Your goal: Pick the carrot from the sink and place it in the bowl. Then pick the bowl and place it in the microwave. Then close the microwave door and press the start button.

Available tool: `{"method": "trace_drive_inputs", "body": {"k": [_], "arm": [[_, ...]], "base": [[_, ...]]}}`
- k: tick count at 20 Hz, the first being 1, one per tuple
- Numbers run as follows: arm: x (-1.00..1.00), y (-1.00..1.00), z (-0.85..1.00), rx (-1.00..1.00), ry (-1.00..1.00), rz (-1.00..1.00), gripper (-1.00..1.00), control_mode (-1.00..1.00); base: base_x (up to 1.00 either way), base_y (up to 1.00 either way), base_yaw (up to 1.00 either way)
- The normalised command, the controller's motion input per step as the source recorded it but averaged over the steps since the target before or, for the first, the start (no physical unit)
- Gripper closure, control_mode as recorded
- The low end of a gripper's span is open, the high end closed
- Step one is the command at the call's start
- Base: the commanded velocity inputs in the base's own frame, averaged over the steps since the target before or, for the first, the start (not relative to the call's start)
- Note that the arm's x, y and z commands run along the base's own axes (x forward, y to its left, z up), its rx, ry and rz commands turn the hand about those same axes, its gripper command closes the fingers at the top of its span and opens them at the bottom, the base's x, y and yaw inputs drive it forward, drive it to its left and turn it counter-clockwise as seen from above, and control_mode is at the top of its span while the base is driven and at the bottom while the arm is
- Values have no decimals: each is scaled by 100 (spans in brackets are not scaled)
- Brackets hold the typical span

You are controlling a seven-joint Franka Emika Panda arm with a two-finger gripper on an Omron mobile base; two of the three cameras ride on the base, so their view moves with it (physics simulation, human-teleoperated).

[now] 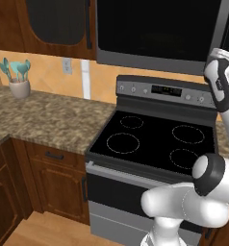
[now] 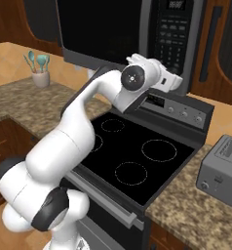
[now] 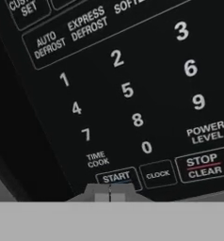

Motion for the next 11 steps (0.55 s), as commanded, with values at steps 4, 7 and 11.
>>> {"method": "trace_drive_inputs", "body": {"k": [4,7,11], "arm": [[99,-69,-5,16,7,23,100,-100],[18,9,0,1,-2,11,100,-100],[-30,65,0,0,-14,0,100,-100]], "base": [[0,0,0],[0,0,0],[0,0,0]]}}
